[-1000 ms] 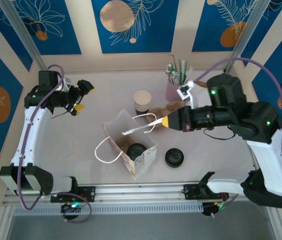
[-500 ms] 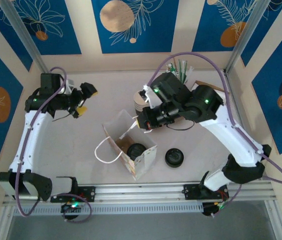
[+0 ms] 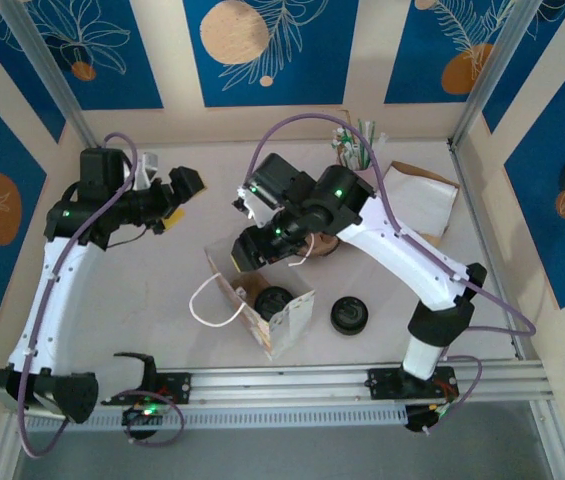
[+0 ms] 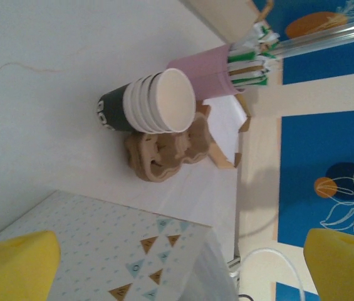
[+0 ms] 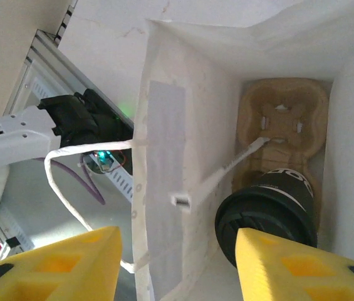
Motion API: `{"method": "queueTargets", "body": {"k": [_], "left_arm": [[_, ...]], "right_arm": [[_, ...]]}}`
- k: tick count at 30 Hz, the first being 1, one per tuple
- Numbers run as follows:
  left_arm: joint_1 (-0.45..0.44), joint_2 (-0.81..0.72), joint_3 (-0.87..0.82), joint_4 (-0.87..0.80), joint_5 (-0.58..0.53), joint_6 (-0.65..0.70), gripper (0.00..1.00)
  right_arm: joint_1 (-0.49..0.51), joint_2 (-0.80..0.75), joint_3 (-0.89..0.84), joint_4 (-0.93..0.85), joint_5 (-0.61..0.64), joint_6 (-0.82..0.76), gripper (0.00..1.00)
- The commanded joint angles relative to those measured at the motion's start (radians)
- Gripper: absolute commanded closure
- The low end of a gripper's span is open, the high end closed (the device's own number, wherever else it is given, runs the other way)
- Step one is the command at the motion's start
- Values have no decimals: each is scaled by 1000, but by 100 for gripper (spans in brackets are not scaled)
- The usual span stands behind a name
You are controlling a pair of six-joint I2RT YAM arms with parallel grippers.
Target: Pack the takeout coffee
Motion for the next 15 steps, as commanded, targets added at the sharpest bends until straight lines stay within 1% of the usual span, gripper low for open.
{"method": "queueTargets", "body": {"k": [1,5,8,12,15], "left_arm": [[-19,-9,45,65,31,-1,0],[-30,25,83,53,24,20,0],[-34,69,130,6,5,64,0],[-34,171,226,-86,-43,122,0],[-35,248,279,-104,-33,127,0]], "right_arm": [[-22,-23,77,-37,-4,-15,48],[-101,-78,84,16,6,19,47],[-183,-143,43,59,44,65,47],[-340,-252,-97,89,107,159,46],[-492,-320,-207,99,118,236,47]]}}
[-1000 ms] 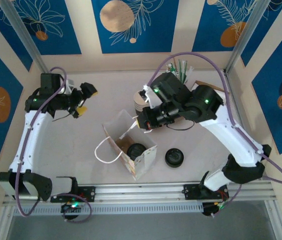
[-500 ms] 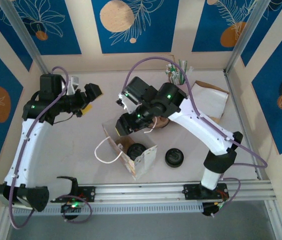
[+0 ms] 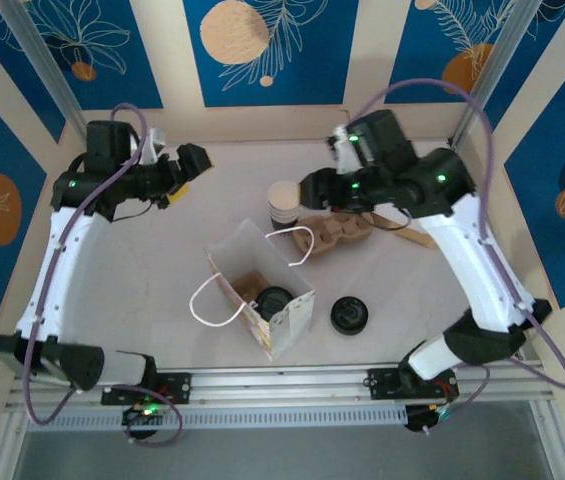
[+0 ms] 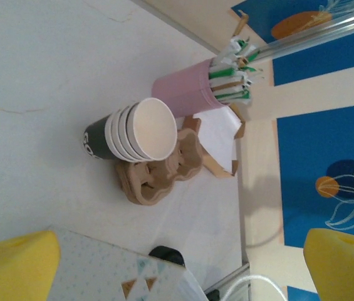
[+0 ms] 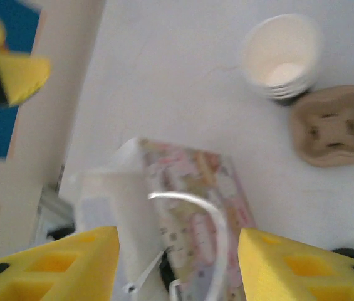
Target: Pack the takeout coffee
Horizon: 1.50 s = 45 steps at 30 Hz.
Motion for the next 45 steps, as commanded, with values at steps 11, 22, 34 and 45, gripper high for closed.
{"method": "queueTargets", "body": {"k": [11,22,34,45], "left_arm": [[-39,302,253,-146,4,73,0],[-59,367,320,-212,-36,80,0],[-56,367,245,-117,-44,60,0],[-44,392,238,-90,-33,44,0]], "right_arm": [[-557,-89,-419,138,-17,180,38],[-723,187,-285,137,-1,166,33],[-808,411,-152,79,12,149,42],[-809,685,75,-69,53,182,52]]}}
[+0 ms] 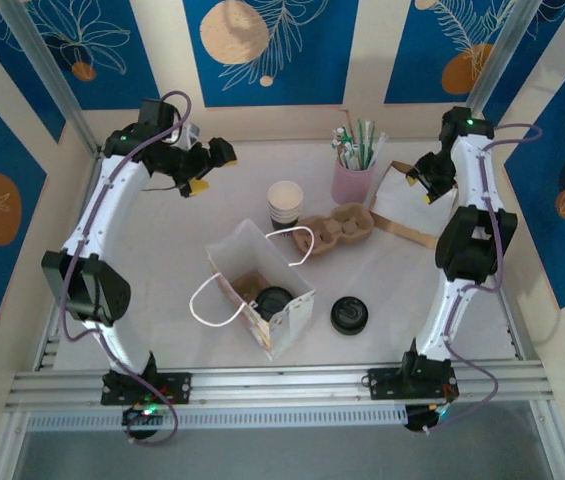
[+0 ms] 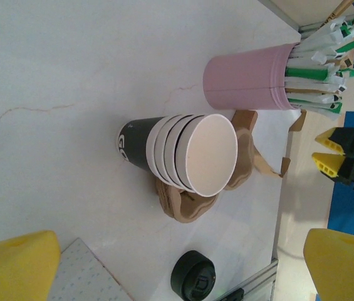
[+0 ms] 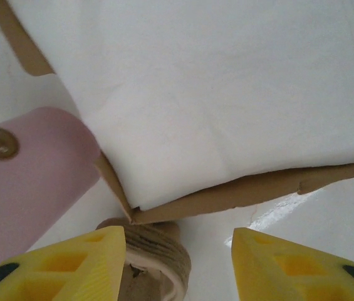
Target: Pack the takeout coffee
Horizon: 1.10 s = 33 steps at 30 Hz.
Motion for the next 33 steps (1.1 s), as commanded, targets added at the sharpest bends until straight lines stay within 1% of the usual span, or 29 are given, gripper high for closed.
{"method": "queueTargets", "body": {"k": [1,8,16,21,26,29,31,33], "left_arm": [[7,4,-1,9,11,-5,0],[14,-10,-3,-19,-5,-4,0],[15,-12,17,-54,-28,-14,0],[14,-14,19,-60,-37,-24,0],[14,-16,17,-66,-39,-27,0],[14,-15,14,-67,-38,-28,0],[14,-18,12,-68,-39,-24,0],[15,-18,13,-72,-38,-21,0]], "right_arm": [[3,73,60,-81,15,31,53],[15,213,103,-33,-15,67,52],[3,331,184,-17,-41,73,53],[0,366,226,-27,-39,67,60],[-2,366,225,-28,-40,62,71],[-2,365,217,-29,-38,58,76],[-2,365,212,-29,-33,54,74],[-2,366,209,-29,-33,49,62]]}}
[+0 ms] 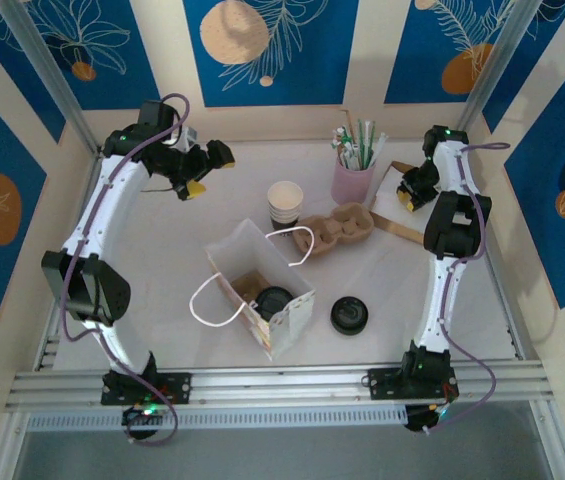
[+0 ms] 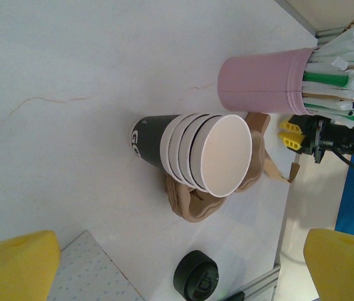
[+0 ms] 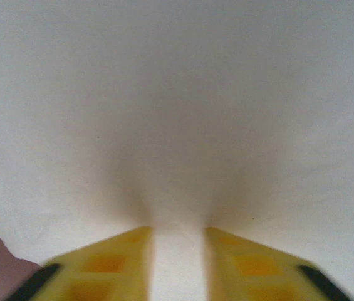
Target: Pack the takeout coffee
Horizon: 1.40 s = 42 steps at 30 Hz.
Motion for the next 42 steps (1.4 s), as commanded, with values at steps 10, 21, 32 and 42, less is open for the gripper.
{"method": "queueTargets", "body": {"k": [10,21,32,42], "left_arm": [[9,-47,-17,-36,-5,-10,0],[7,-59,-27,-46,-12,-13,0],[7,-68,-32,-53,-14,-10,0],[9,-75,-39,-38,-11,-8,0]], "right_arm": [[-2,50,-1,-16,-37,-34,60],[-7,48,-13,5,-46,-43,81],[-4,5,6,1,-44,-50,100],[-3,-96,3,0,-39,-48,100]]}}
